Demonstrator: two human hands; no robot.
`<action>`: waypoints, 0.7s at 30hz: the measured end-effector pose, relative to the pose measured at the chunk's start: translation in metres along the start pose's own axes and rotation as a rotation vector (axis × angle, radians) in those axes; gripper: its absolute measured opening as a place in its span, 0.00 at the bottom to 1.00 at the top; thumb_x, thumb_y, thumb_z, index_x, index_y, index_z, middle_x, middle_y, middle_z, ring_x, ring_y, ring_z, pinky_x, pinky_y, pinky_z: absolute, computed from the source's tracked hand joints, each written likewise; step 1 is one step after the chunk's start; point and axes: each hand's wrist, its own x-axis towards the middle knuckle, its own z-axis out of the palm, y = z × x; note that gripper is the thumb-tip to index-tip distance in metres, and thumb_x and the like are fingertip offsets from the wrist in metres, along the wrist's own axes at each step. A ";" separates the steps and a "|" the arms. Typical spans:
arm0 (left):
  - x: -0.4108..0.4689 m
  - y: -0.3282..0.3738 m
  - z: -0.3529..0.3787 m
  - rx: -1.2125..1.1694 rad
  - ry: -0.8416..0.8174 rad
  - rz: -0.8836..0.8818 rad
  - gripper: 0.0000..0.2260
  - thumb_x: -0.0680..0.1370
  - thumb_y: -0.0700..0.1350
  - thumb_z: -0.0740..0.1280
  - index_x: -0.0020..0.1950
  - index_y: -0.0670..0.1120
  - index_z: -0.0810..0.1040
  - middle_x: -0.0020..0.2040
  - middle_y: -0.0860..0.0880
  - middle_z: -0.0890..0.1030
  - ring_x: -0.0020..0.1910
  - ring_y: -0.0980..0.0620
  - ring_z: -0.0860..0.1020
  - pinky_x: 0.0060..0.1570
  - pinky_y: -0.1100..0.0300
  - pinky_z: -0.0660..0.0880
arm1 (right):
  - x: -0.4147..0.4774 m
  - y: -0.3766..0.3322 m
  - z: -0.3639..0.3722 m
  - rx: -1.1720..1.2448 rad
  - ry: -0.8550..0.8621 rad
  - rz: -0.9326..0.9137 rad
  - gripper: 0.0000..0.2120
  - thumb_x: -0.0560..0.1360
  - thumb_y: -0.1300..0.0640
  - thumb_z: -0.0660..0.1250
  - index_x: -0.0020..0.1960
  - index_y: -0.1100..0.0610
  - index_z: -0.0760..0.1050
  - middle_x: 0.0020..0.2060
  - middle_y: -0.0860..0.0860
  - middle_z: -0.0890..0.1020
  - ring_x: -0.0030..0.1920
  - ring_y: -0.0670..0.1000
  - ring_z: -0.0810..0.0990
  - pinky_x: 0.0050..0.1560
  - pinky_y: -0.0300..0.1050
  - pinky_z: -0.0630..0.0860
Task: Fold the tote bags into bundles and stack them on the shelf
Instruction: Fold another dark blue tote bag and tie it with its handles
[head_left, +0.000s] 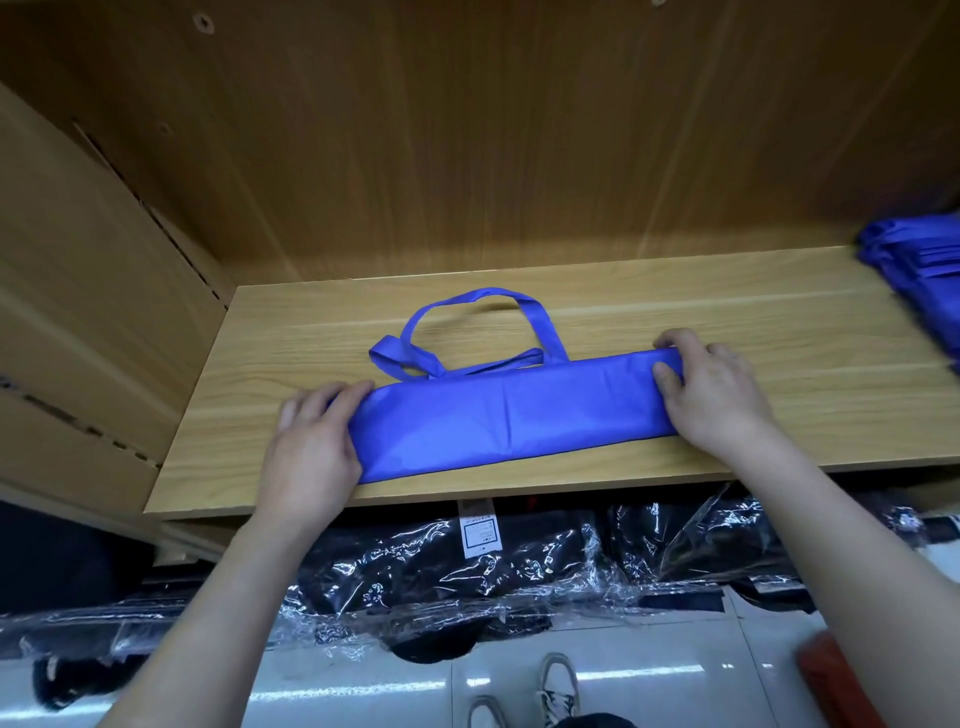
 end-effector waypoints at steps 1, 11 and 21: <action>-0.002 0.000 0.000 -0.008 -0.004 0.010 0.27 0.71 0.29 0.61 0.67 0.48 0.76 0.62 0.46 0.77 0.59 0.38 0.70 0.59 0.46 0.70 | 0.001 -0.002 -0.002 0.020 -0.019 -0.013 0.16 0.81 0.50 0.58 0.68 0.48 0.66 0.59 0.61 0.73 0.62 0.64 0.69 0.61 0.52 0.67; -0.027 0.019 -0.016 0.230 -0.029 0.052 0.36 0.60 0.32 0.66 0.67 0.51 0.71 0.56 0.48 0.76 0.56 0.42 0.74 0.54 0.44 0.68 | 0.019 -0.014 -0.025 0.348 -0.082 0.018 0.37 0.69 0.47 0.77 0.72 0.45 0.62 0.64 0.56 0.72 0.63 0.57 0.71 0.60 0.48 0.69; -0.022 0.045 -0.040 -0.338 -0.302 -0.093 0.21 0.76 0.55 0.67 0.65 0.58 0.63 0.55 0.54 0.80 0.52 0.45 0.79 0.51 0.53 0.74 | 0.026 -0.040 -0.051 0.371 -0.199 -0.403 0.14 0.75 0.61 0.69 0.55 0.44 0.75 0.50 0.48 0.76 0.52 0.50 0.74 0.54 0.44 0.69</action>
